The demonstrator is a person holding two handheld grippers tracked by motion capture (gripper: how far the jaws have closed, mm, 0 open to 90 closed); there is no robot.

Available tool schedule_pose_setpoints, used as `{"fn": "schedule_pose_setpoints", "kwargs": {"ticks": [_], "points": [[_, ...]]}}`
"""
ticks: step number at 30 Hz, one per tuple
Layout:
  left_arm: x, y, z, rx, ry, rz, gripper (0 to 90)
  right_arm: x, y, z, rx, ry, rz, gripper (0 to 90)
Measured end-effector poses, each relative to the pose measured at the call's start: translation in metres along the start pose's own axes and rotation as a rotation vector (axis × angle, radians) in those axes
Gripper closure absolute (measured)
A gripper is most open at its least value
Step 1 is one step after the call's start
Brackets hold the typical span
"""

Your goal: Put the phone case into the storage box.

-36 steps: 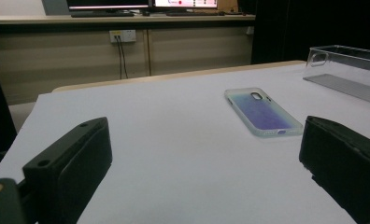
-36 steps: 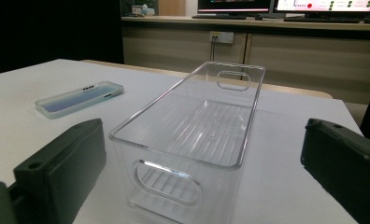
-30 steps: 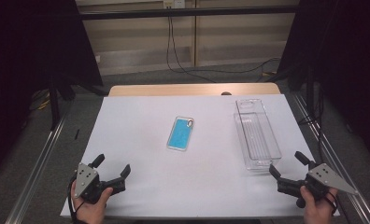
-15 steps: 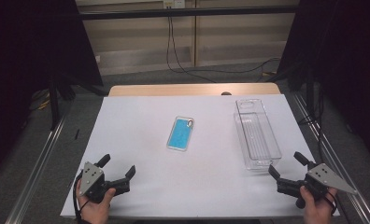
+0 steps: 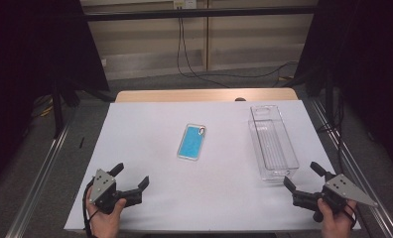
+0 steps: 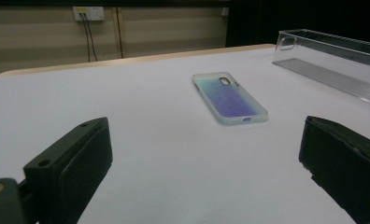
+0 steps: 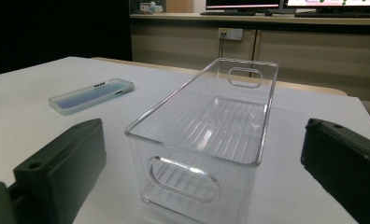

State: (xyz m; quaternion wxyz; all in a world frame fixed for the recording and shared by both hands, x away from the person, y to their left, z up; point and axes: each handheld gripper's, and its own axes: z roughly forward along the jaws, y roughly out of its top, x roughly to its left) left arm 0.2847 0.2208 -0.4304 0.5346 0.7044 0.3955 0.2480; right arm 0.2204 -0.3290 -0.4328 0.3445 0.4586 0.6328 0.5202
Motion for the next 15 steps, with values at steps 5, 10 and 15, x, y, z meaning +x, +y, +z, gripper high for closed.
{"fn": "schedule_pose_setpoints", "kwargs": {"ticks": [5, 10, 15], "points": [[-0.001, 0.001, 0.007, 0.007, -0.034, -0.009, 3.5, 0.0, 0.0, 0.0, 0.001, 0.001, -0.001, 0.0], [-0.004, 0.002, 0.012, 0.011, -0.056, 0.009, 3.5, 0.0, 0.0, 0.0, -0.002, 0.005, -0.006, 0.0], [-0.007, 0.004, 0.018, 0.016, -0.07, 0.025, 2.9, 0.0, 0.0, 0.0, 0.001, 0.005, -0.007, 0.0]]}}
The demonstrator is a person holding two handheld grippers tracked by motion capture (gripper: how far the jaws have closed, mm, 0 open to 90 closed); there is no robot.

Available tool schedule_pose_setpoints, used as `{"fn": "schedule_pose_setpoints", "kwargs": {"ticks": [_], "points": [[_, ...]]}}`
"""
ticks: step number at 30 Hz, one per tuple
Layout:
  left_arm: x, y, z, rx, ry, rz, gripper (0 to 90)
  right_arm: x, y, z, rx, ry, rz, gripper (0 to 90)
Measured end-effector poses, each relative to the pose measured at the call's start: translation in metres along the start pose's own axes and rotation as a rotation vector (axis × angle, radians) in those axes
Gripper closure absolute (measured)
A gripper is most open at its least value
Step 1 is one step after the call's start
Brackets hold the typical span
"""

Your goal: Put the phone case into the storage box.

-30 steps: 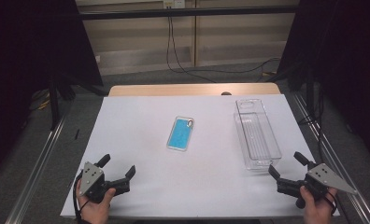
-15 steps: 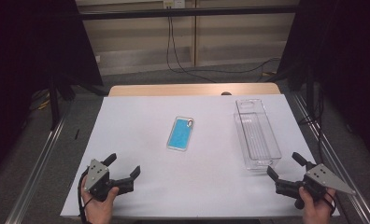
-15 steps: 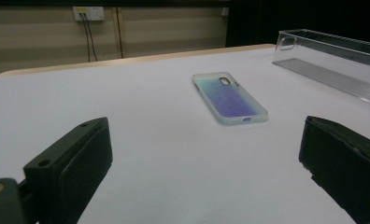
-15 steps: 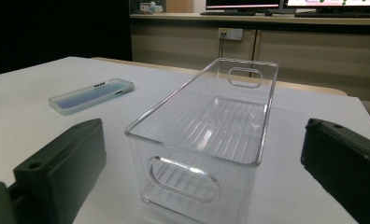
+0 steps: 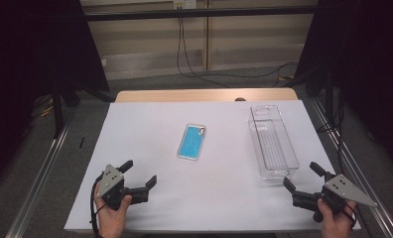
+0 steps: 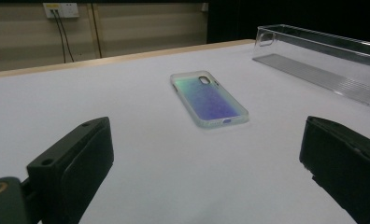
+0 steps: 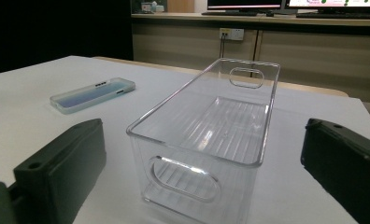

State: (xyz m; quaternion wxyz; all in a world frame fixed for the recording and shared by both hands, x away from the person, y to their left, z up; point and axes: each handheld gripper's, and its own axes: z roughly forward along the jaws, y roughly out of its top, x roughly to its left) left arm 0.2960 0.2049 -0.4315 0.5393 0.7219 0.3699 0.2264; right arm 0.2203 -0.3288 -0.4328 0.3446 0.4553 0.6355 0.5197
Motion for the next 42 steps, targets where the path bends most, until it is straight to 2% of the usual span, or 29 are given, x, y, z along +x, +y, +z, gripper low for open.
{"fn": "schedule_pose_setpoints", "kwargs": {"ticks": [3, 6, 10, 12, 18, 22, 30, 37, 42], "points": [[0.0, -0.001, 0.005, 0.015, -0.004, 0.008, 2.5, 0.0, 0.0, 0.0, 0.001, 0.0, 0.0, 0.0], [0.001, -0.002, 0.008, 0.007, -0.002, 0.017, 2.2, -0.001, 0.0, 0.0, 0.001, 0.0, -0.005, 0.0], [0.002, -0.003, 0.012, 0.002, -0.006, 0.005, 1.7, -0.001, 0.0, 0.0, -0.002, 0.0, -0.004, 0.0], [-0.001, -0.001, 0.018, -0.004, 0.002, 0.03, 1.7, -0.001, 0.0, 0.0, -0.003, 0.001, -0.004, 0.0], [-0.003, 0.0, 0.03, -0.005, 0.001, 0.033, 1.9, -0.001, 0.0, 0.0, -0.001, 0.003, -0.002, 0.0], [-0.008, 0.002, 0.042, 0.004, -0.01, 0.049, 1.9, -0.001, 0.0, 0.0, 0.0, 0.005, -0.003, 0.0], [-0.012, 0.005, 0.058, 0.005, -0.032, 0.056, 2.1, -0.001, 0.0, 0.0, 0.002, 0.007, -0.005, 0.0], [-0.013, 0.011, 0.069, -0.015, -0.018, 0.049, 2.2, 0.0, 0.0, 0.0, -0.001, 0.01, -0.007, 0.0], [-0.017, 0.019, 0.085, -0.025, -0.017, 0.052, 2.4, 0.0, 0.0, 0.001, -0.001, 0.014, -0.005, 0.0]]}}
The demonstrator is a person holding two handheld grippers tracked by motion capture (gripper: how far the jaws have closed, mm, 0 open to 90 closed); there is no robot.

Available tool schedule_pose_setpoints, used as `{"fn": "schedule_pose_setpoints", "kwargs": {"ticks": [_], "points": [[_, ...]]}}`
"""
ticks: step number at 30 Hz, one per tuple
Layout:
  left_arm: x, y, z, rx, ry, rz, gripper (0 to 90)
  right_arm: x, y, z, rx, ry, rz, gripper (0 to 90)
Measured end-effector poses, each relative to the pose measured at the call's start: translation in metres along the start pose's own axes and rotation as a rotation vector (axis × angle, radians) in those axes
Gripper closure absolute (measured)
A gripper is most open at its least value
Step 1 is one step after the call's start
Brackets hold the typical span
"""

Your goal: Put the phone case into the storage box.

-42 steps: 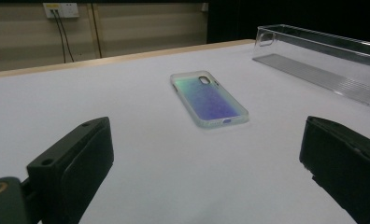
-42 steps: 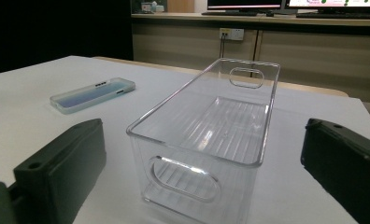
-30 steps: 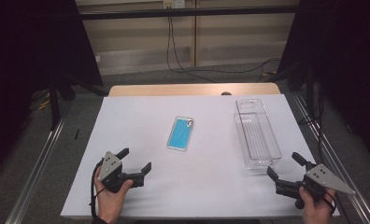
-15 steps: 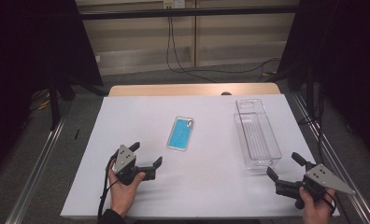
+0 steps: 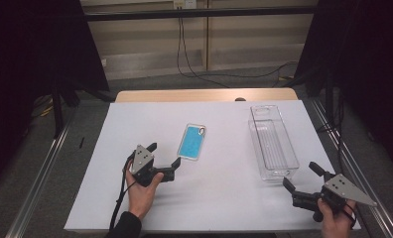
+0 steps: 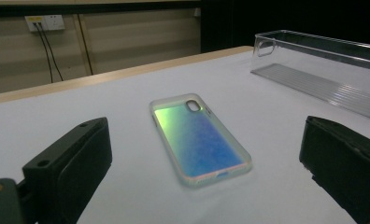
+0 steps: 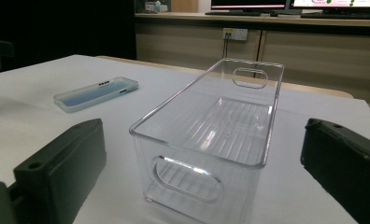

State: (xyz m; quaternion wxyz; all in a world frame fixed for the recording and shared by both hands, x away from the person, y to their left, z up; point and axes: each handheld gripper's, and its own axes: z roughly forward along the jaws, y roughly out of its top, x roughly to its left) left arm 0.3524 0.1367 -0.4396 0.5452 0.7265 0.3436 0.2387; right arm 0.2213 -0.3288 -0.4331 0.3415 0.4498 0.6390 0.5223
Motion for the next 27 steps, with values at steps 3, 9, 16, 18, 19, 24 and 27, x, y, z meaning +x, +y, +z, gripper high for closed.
{"fn": "schedule_pose_setpoints", "kwargs": {"ticks": [3, 9, 16, 18, 19, 24, 27], "points": [[0.001, 0.003, 0.01, 0.007, 0.006, 0.004, 2.7, 0.0, 0.0, 0.0, 0.0, 0.003, -0.002, 0.0], [0.005, 0.011, 0.022, 0.005, 0.025, -0.005, 2.6, 0.001, 0.0, 0.0, 0.002, 0.01, 0.0, 0.0], [0.01, 0.017, 0.032, 0.027, 0.03, -0.026, 2.6, 0.001, 0.0, 0.001, 0.004, 0.016, 0.001, 0.0], [0.013, 0.019, 0.035, 0.056, 0.026, -0.034, 2.3, 0.001, 0.0, 0.0, 0.003, 0.017, 0.001, 0.0], [0.013, 0.019, 0.035, 0.056, 0.026, -0.034, 2.2, 0.001, 0.0, 0.0, 0.003, 0.017, 0.001, 0.0], [0.017, 0.022, 0.045, 0.109, 0.071, -0.043, 3.9, 0.001, 0.0, 0.0, 0.002, 0.021, 0.002, 0.0], [0.019, 0.021, 0.05, 0.138, 0.069, -0.033, 3.7, 0.001, 0.0, 0.0, 0.003, 0.021, 0.001, 0.0]]}}
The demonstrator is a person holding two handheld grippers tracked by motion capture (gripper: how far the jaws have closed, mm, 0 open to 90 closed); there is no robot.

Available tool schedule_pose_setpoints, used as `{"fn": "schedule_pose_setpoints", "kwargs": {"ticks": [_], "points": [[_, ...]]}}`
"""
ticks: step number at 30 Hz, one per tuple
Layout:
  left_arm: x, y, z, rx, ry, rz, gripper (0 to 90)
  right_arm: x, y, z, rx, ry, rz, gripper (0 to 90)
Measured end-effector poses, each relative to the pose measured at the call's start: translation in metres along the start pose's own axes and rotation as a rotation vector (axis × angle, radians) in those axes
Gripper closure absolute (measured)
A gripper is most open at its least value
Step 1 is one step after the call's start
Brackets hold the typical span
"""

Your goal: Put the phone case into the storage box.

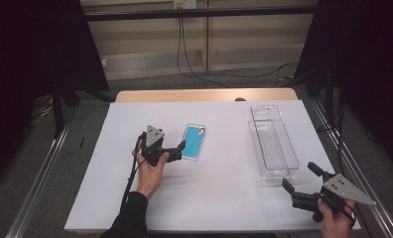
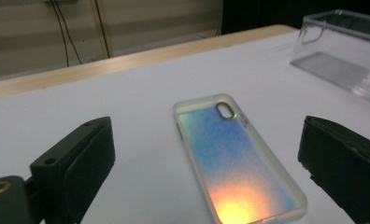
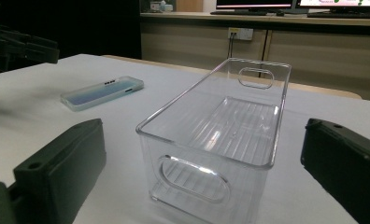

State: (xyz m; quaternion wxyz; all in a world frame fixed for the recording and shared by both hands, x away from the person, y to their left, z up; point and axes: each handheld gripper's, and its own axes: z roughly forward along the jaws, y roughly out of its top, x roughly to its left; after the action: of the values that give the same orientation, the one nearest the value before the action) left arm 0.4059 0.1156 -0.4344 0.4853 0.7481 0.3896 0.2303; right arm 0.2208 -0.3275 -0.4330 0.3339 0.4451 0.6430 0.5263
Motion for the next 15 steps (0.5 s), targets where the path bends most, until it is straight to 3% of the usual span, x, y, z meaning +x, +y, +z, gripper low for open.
{"fn": "schedule_pose_setpoints", "kwargs": {"ticks": [2, 6, 7, 12, 15], "points": [[0.0, 0.003, 0.006, 0.034, -0.031, 0.009, 4.2, 0.0, 0.0, 0.0, 0.001, 0.002, -0.001, 0.0], [0.0, 0.006, 0.01, 0.046, -0.052, 0.029, 7.8, -0.001, 0.0, 0.0, -0.001, 0.001, 0.003, 0.0], [0.001, 0.008, 0.014, 0.086, -0.073, 0.046, 7.8, -0.001, 0.0, 0.0, 0.0, 0.001, 0.001, 0.0], [0.001, 0.012, 0.021, 0.117, -0.116, 0.032, 9.6, 0.0, 0.0, 0.0, -0.001, 0.004, -0.001, 0.0], [0.0, 0.02, 0.027, 0.208, -0.135, 0.068, 9.5, 0.0, 0.0, 0.0, 0.005, 0.009, -0.003, 0.0]]}}
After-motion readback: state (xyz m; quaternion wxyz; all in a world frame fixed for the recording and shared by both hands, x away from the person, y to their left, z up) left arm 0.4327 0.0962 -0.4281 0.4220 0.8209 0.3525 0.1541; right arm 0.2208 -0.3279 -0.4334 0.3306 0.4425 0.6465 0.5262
